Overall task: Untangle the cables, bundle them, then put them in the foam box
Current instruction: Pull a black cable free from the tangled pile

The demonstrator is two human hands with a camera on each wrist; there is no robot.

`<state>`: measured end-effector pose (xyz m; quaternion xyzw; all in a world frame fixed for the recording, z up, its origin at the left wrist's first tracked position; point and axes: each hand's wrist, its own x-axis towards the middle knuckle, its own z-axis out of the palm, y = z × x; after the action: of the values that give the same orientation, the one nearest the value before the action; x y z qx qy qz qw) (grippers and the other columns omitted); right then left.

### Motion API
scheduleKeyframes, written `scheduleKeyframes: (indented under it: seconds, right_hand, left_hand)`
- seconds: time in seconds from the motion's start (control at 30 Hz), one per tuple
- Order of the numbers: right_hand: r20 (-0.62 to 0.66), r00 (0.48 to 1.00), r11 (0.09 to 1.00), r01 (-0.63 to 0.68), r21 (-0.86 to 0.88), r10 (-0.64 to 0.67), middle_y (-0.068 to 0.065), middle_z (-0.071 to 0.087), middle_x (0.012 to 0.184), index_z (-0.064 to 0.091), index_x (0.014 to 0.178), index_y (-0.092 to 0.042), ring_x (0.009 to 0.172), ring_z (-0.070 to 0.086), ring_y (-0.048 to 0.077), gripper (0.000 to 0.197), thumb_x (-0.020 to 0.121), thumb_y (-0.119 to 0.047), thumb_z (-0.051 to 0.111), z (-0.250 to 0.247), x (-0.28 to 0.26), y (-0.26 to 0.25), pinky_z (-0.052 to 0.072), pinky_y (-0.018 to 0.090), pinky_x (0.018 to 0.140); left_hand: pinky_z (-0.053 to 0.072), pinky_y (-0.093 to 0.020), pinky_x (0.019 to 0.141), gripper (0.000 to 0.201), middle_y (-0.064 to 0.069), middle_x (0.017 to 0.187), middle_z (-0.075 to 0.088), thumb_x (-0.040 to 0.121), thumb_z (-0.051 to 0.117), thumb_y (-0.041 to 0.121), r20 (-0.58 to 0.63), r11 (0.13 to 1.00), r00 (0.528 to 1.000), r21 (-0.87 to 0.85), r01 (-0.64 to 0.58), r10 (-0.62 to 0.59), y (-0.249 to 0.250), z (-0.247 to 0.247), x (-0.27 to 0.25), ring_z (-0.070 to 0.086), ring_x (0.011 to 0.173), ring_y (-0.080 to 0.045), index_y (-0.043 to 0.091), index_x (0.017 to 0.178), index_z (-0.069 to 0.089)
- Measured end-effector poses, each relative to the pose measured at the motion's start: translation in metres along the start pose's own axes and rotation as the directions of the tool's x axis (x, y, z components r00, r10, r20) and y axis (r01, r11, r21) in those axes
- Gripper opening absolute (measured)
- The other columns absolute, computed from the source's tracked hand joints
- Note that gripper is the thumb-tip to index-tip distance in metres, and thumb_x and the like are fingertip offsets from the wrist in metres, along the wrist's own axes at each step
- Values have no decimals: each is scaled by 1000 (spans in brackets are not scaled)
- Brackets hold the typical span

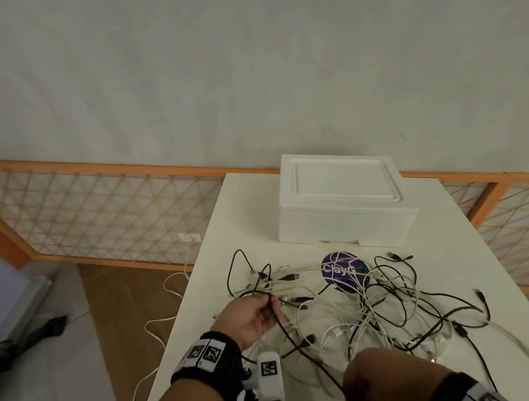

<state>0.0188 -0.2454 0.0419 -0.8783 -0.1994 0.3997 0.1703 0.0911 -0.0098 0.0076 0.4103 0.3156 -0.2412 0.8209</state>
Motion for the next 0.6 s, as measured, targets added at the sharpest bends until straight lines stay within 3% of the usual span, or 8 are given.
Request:
scheduleKeyframes:
  seconds: [0.07, 0.13, 0.2, 0.27, 0.33, 0.47, 0.53, 0.6]
  right_hand:
    - [11, 999, 996, -50, -69, 51, -7, 62, 90, 69, 93, -25, 114, 57, 19, 27, 91, -36, 45, -1, -5, 2, 38, 32, 102]
    - [14, 1000, 997, 1, -72, 0, -12, 65, 92, 70, 94, -29, 104, 60, 13, 19, 85, -31, 53, -11, -6, 2, 43, 21, 89]
    - [-78, 991, 994, 104, -17, -105, -16, 63, 90, 67, 105, -27, 92, 62, 9, 29, 77, -20, 62, -22, -1, -7, 45, 14, 77]
    - [-230, 966, 973, 158, 166, -118, -6, 68, 99, 59, 119, -25, 86, 66, 9, 39, 80, -21, 65, -29, 13, -19, 51, 20, 77]
    - [-361, 930, 964, 151, 219, -63, 2, 71, 94, 56, 119, -22, 78, 68, 15, 31, 88, -24, 60, -31, 29, -35, 51, 24, 71]
    - [-380, 923, 995, 90, 39, -69, 3, 65, 88, 55, 119, -18, 79, 63, 21, 28, 92, -19, 50, -33, 44, -49, 45, 26, 70]
    - [-374, 920, 989, 142, 42, -116, 2, 62, 88, 58, 118, -16, 71, 59, 14, 27, 93, -15, 48, -35, 39, -47, 45, 23, 70]
    - [-375, 915, 983, 178, 40, -150, -8, 59, 83, 62, 116, -17, 62, 52, -1, 25, 94, -19, 51, -37, 29, -43, 38, 10, 62]
  left_hand:
    - [58, -33, 55, 18, -16, 68, 62, 97, 41, -4, -14, 1000, 1000, 8, -15, 15, -2, 4, 6, 58, 67, -25, -5, 89, 57]
    - [56, -29, 49, 18, -15, 60, 61, 95, 43, -6, -46, 999, 998, 30, -37, 39, -7, 10, 10, 58, 57, -23, -5, 84, 57]
    - [54, -26, 45, 17, -17, 61, 61, 94, 44, -9, -67, 997, 997, 55, -45, 49, -13, 18, 10, 60, 49, -22, -8, 82, 56]
    - [54, -26, 44, 18, -20, 64, 63, 94, 44, -10, -61, 998, 998, 56, -14, 18, -17, 25, 9, 62, 50, -23, -10, 81, 56]
    - [54, -25, 43, 18, -20, 57, 64, 92, 44, -12, -43, 1000, 999, 17, -5, 6, -20, 32, 7, 62, 45, -23, -10, 78, 56]
    - [55, -25, 45, 20, -19, 57, 65, 90, 43, -14, 14, 999, 1000, -27, -17, 17, -19, 39, -1, 66, 46, -22, -8, 77, 57]
    - [56, -28, 46, 20, -22, 61, 66, 91, 42, -12, 30, 998, 1000, -57, -7, 8, -14, 34, -3, 67, 49, -25, -8, 79, 57]
    - [56, -30, 45, 20, -23, 61, 65, 94, 41, -8, 19, 996, 1000, -87, -4, 6, -9, 28, -2, 67, 49, -27, -10, 81, 56]
